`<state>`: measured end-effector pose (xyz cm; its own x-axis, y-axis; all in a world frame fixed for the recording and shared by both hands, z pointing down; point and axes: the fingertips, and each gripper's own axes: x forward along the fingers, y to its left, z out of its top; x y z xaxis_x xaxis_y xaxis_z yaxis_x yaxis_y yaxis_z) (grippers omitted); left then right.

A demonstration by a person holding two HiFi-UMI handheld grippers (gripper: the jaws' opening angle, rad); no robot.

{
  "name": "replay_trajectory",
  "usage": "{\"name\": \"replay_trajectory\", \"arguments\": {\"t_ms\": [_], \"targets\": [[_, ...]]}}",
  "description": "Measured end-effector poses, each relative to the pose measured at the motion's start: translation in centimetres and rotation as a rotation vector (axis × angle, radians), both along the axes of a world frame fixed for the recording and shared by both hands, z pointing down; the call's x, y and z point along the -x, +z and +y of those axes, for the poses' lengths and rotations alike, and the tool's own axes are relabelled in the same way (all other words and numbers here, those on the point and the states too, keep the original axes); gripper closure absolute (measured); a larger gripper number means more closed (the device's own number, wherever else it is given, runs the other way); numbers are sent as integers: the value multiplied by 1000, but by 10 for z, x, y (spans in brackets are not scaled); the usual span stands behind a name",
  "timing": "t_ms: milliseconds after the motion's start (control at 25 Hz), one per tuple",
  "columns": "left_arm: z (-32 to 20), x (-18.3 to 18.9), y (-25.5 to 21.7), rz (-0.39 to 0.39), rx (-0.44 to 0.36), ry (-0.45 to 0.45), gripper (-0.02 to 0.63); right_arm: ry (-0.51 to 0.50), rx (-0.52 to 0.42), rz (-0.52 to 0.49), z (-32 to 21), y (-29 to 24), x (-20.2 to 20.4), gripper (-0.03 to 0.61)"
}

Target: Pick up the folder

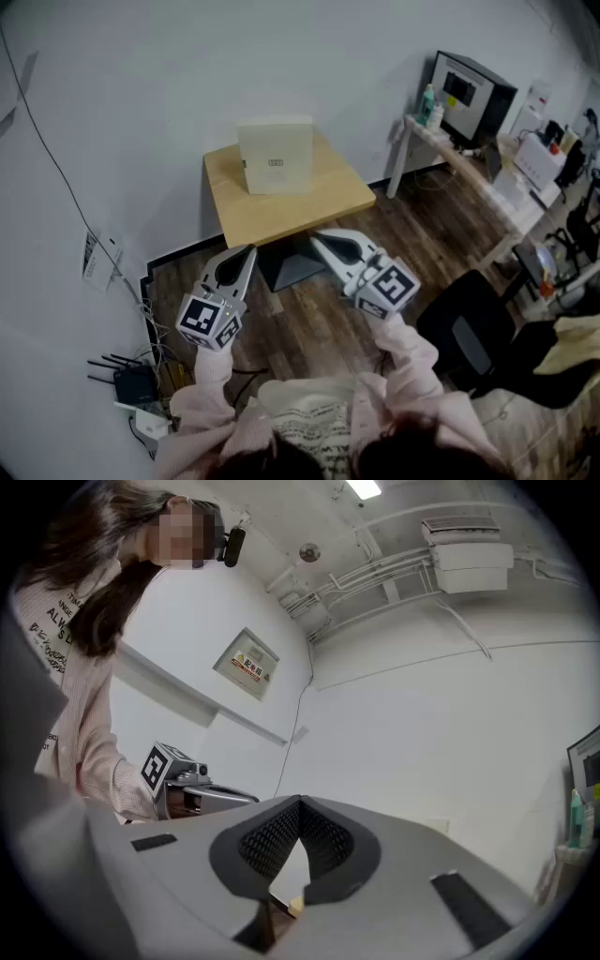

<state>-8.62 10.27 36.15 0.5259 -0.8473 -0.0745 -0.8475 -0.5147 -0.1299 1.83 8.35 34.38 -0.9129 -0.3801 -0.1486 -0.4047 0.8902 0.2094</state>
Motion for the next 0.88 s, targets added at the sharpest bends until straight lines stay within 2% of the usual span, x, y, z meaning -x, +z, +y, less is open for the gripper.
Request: {"name": "replay_trajectory", "arguments": {"t_ms": [520,880], "targets": [[-7,-6,8,-5,18,17,614,-26,12,-6,-7,7,3,575],[-23,-8,12,3,24,-6,614,-18,44,-29,-29,9,-11,575]]}}
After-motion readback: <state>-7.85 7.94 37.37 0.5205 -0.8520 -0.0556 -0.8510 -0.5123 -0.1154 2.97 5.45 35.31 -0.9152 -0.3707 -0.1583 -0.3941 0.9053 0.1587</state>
